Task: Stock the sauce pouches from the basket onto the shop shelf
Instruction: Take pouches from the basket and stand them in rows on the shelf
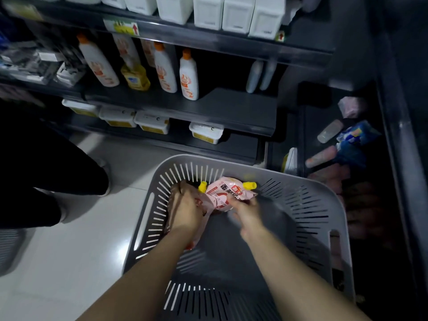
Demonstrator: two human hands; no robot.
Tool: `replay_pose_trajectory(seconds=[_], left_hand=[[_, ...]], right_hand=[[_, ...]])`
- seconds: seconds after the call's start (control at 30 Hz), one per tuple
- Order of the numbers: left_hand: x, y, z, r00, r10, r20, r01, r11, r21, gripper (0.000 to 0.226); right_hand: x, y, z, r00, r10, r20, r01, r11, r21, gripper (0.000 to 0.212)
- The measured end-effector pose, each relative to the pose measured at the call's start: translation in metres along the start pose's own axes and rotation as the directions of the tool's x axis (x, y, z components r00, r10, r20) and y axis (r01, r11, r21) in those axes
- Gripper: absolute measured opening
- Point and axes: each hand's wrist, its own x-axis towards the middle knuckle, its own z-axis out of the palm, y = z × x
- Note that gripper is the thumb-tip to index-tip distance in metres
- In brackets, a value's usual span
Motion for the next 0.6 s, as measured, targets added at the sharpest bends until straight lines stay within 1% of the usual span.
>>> replay_pose_trajectory(seconds=[0.07,0.13,0.2,0.27,0.3,0.37,0.47,0.53,0.6], left_hand=[[0.01,-0.008,0.008,0.999,0.002,0.034,-0.006,0.995,0.097,0.058],[0.012,-0.01,0.011,0.998,-0.013,0.069,0.006,0.995,0.101,0.047],[0.009,-0.005,0.007,0.988,-0.032,0.153,0.03,0.999,0.012,0.033],[0.008,-0.001,0.004,0.966,-0.053,0.254,0.092,0.985,-0.144,0.023],[0.01,-0.001,0.003,0.956,-0.073,0.283,0.129,0.974,-0.186,0.019],[0.011,0.0,-0.003,0.953,-0.083,0.293,0.143,0.972,-0.189,0.011],[0.009,0.002,-0.011,0.946,-0.085,0.313,0.18,0.941,-0.286,0.01],[0.002,0.008,-0.019,0.941,-0.079,0.33,0.199,0.916,-0.348,0.013],[-0.006,0.018,-0.027,0.94,-0.047,0.337,0.196,0.885,-0.423,0.015]], right_hand=[[0.0,0.004,-0.006,0.999,-0.046,-0.009,0.046,0.999,-0.009,0.025],[-0.001,0.005,-0.011,0.994,-0.107,-0.018,0.106,0.993,-0.047,0.025],[-0.001,0.005,-0.018,0.984,-0.174,-0.032,0.167,0.973,-0.159,0.022],[-0.004,0.004,-0.024,0.973,-0.227,-0.045,0.208,0.943,-0.261,0.02],[-0.006,0.003,-0.026,0.967,-0.249,-0.049,0.226,0.932,-0.283,0.019],[-0.009,0.001,-0.029,0.958,-0.285,-0.035,0.265,0.924,-0.277,0.017],[-0.017,-0.003,-0.032,0.951,-0.31,0.0,0.298,0.914,-0.275,0.017],[-0.022,-0.004,-0.038,0.942,-0.335,-0.007,0.317,0.897,-0.309,0.021],[-0.029,-0.007,-0.049,0.925,-0.378,-0.033,0.347,0.879,-0.328,0.02]])
